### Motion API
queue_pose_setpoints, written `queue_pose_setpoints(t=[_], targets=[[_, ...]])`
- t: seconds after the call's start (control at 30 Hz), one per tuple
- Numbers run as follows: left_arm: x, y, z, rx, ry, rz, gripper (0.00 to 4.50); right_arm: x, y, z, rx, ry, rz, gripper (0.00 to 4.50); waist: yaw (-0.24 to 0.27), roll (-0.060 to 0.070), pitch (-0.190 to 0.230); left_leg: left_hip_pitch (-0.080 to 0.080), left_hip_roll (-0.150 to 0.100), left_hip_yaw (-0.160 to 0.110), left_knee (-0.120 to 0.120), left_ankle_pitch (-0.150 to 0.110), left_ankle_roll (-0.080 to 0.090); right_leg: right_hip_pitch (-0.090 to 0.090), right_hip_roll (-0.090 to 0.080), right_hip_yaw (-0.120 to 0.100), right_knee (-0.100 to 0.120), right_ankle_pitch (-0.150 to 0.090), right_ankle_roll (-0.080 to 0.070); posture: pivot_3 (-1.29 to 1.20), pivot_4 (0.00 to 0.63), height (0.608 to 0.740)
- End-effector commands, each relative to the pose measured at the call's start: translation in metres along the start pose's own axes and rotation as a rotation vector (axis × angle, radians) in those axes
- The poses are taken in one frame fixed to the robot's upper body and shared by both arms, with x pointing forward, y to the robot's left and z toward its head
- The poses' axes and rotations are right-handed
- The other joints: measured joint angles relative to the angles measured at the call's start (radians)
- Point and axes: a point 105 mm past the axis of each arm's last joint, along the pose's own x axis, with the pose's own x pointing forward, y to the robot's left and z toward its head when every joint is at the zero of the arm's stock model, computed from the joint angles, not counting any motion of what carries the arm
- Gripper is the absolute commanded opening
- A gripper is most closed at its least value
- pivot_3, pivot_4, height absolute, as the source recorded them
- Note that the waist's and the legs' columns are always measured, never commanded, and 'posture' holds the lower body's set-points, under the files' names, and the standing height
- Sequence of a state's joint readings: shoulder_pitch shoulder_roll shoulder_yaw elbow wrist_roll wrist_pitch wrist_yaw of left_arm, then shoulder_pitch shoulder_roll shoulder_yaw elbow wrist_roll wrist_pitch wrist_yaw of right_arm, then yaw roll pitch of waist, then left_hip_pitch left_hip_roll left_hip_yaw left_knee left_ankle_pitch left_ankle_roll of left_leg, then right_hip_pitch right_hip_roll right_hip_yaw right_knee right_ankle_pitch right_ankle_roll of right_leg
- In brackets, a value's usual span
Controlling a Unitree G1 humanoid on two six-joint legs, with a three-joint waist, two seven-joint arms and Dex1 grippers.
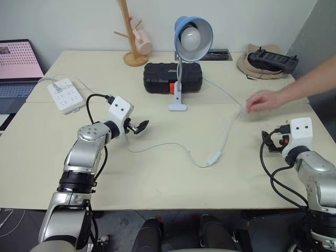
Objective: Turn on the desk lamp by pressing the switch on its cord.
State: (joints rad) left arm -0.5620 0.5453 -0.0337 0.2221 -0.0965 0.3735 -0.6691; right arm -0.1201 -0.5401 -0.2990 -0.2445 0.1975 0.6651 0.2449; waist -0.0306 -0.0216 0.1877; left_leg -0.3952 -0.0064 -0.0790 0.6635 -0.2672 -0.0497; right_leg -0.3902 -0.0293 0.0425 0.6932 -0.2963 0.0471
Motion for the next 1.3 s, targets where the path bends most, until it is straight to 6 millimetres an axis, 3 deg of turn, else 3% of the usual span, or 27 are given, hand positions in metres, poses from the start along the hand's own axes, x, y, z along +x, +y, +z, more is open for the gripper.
queue_pose_setpoints(t=[0.03,0.3,0.47,0.6,0.73,0.93,1.1,1.3], targets=[[-0.004,0.005,0.018,0.014,-0.063,-0.012,4.50,-0.006,-0.013,0.017,-0.028,-0.060,-0.040,4.46,0.000,0.000,0.000,0.000,0.000,0.000,0.000,0.000,0.000,0.000,0.000,0.000,0.000,0.000,0.000,0.00,0.150,0.740],[-0.007,-0.016,0.025,0.041,-0.061,-0.143,4.50,-0.011,-0.011,0.023,-0.081,-0.063,0.035,4.46,0.000,0.000,0.000,0.000,0.000,0.000,0.000,0.000,0.000,0.000,0.001,0.000,0.000,0.000,0.000,0.00,0.150,0.740],[-0.034,-0.081,0.036,0.134,-0.063,-0.485,4.50,-0.036,0.031,0.033,-0.172,-0.085,0.441,4.46,-0.001,0.000,0.000,0.000,0.001,0.000,-0.001,0.000,0.000,0.000,0.001,0.001,-0.003,0.000,0.000,0.00,0.150,0.740],[-0.043,-0.120,0.032,0.178,-0.066,-0.623,4.50,-0.064,0.045,0.019,-0.241,0.012,0.654,4.46,0.001,0.001,0.000,0.001,0.001,0.000,-0.001,0.000,0.000,0.003,0.001,0.000,-0.004,0.000,0.000,0.00,0.150,0.740],[-0.032,-0.142,0.027,0.174,-0.081,-0.657,4.50,-0.083,0.057,0.016,-0.215,0.058,0.752,4.46,0.005,0.001,0.000,0.003,0.001,0.000,0.000,0.000,0.001,0.007,0.001,-0.003,-0.005,0.000,0.000,0.00,0.150,0.740],[-0.011,-0.179,0.029,0.096,-0.120,-0.696,4.50,-0.091,0.060,0.020,-0.143,0.052,0.715,4.46,0.006,0.001,0.000,0.006,0.001,-0.001,0.000,0.000,0.002,0.013,0.002,-0.002,-0.012,0.001,0.002,0.00,0.150,0.740],[0.005,-0.211,0.037,0.004,-0.151,-0.727,4.50,-0.113,0.058,0.017,-0.131,0.089,0.699,4.46,0.014,0.002,-0.001,0.005,0.001,-0.001,-0.001,0.000,0.002,0.012,0.001,-0.003,-0.012,0.000,0.001,0.00,0.150,0.740],[0.026,-0.217,0.040,0.010,-0.146,-0.684,4.50,-0.118,0.050,0.012,-0.109,0.099,0.649,4.46,0.020,0.002,-0.001,0.007,-0.001,0.000,0.000,-0.001,0.004,0.014,0.003,-0.002,-0.013,0.001,0.003,0.00,0.150,0.740]])
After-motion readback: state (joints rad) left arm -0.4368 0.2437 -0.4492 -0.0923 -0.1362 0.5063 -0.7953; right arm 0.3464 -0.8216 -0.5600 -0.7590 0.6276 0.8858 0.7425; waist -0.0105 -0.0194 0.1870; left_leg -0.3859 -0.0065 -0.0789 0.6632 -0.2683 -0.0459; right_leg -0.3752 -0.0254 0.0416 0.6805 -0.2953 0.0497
